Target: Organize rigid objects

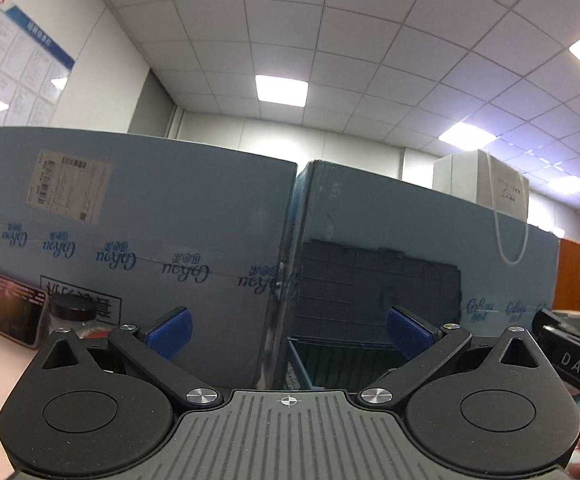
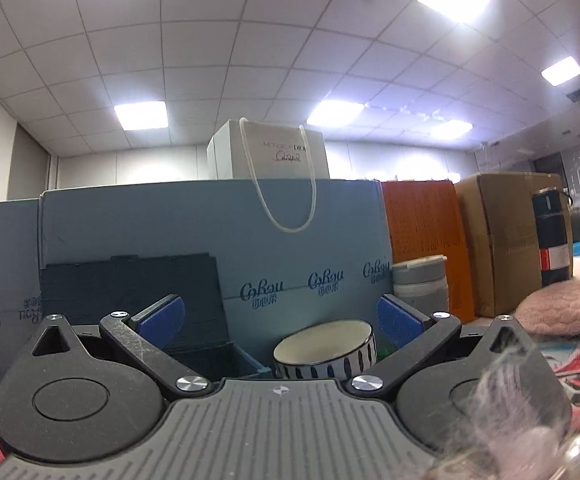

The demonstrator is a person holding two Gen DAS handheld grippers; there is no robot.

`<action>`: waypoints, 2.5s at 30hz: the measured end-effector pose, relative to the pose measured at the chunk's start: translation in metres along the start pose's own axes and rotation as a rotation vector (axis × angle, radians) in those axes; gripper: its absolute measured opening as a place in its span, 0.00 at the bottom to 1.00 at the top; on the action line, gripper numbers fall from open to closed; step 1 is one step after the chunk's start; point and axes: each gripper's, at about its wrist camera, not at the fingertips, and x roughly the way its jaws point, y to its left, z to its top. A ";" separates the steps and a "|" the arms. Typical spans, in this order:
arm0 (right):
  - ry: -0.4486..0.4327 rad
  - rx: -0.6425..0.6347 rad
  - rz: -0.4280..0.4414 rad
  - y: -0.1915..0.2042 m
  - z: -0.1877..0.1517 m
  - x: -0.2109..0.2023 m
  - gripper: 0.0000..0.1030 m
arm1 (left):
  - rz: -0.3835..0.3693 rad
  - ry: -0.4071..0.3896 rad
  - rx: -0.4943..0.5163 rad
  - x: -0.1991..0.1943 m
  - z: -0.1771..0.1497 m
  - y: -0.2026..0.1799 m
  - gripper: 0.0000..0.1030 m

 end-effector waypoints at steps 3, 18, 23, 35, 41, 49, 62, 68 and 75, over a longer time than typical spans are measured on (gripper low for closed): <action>-0.036 -0.072 -0.009 0.006 -0.006 0.000 1.00 | 0.013 0.023 0.053 0.004 -0.008 -0.005 1.00; 0.003 -0.084 0.108 0.010 -0.009 0.004 1.00 | -0.009 -0.029 0.155 -0.008 -0.010 -0.020 1.00; 0.011 -0.045 0.177 0.005 -0.008 0.005 1.00 | -0.004 -0.028 0.168 -0.009 -0.011 -0.022 1.00; 0.008 -0.066 0.149 0.006 -0.008 0.001 1.00 | 0.019 -0.034 0.156 -0.010 -0.010 -0.018 1.00; -0.004 -0.073 0.165 0.006 -0.007 -0.001 1.00 | 0.013 -0.026 0.160 -0.010 -0.009 -0.018 1.00; -0.008 -0.059 0.175 0.003 -0.007 -0.002 1.00 | 0.013 -0.008 0.158 -0.008 -0.009 -0.017 1.00; 0.011 -0.047 0.182 0.001 -0.006 0.004 1.00 | 0.014 -0.004 0.158 -0.007 -0.010 -0.018 1.00; 0.011 -0.047 0.182 0.000 -0.007 0.004 1.00 | 0.011 -0.003 0.163 -0.007 -0.010 -0.018 1.00; 0.012 -0.047 0.182 0.000 -0.007 0.004 1.00 | 0.011 -0.005 0.164 -0.008 -0.010 -0.019 1.00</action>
